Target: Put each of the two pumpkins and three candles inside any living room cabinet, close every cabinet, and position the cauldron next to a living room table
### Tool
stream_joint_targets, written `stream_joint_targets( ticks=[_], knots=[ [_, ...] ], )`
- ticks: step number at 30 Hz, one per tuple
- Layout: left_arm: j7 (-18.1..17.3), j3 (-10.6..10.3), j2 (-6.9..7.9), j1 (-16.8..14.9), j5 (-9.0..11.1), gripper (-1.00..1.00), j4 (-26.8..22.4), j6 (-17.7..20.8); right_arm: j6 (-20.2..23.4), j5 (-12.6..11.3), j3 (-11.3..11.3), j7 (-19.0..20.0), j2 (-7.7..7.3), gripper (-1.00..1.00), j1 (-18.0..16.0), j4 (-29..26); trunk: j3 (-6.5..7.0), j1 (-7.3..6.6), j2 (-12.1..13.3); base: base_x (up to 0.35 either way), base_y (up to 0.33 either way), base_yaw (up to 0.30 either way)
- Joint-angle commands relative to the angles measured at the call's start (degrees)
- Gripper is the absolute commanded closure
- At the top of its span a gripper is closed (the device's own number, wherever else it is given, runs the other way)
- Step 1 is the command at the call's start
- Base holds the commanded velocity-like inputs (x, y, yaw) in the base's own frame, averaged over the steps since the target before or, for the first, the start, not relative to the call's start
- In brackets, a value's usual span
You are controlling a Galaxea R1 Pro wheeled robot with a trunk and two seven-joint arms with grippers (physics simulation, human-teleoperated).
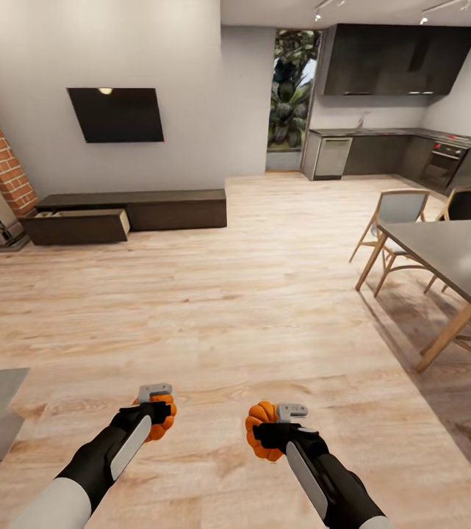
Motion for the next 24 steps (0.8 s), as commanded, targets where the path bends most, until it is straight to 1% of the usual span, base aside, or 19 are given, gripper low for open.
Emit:
stream_joint_targets(
  ticks=[1,7,15,18,21,24],
  knots=[
    [0.61,-0.35,0.09,-0.07,0.41,1.0,-0.09,0.14,0.07,-0.63,0.17,-0.4,-0.01,1.0,-0.06,-0.09,-0.1,0.06,-0.12,0.329,0.0,0.0],
    [0.56,-0.35,0.09,-0.07,0.44,1.0,-0.04,0.16,-1.15,-0.56,0.15,-0.37,0.02,1.0,-0.02,-0.06,-0.08,0.06,-0.12,0.329,0.0,0.028],
    [0.55,-0.35,0.09,-0.07,0.44,1.0,-0.04,0.09,-2.0,-0.49,0.11,-0.38,-0.12,1.0,0.01,0.39,-0.05,0.06,-0.12,0.329,0.0,0.247],
    [0.55,-0.35,0.09,-0.07,0.39,1.0,0.35,-0.82,-2.07,-0.49,0.1,-0.35,-0.17,1.0,0.0,0.43,-0.05,0.06,-0.12,0.33,0.0,0.262],
    [0.56,-0.32,0.07,-0.07,0.47,1.0,2.3,-2.1,-2.13,-0.5,0.11,-0.31,-0.24,1.0,0.01,0.45,-0.05,0.06,-0.12,0.334,0.0,0.102],
    [0.55,-0.31,0.08,-0.07,0.51,1.0,2.92,-2.42,-2.18,-0.48,0.13,-0.31,-0.25,1.0,0.02,0.45,-0.05,0.06,-0.12,0.335,0.0,0.033]
  ],
)
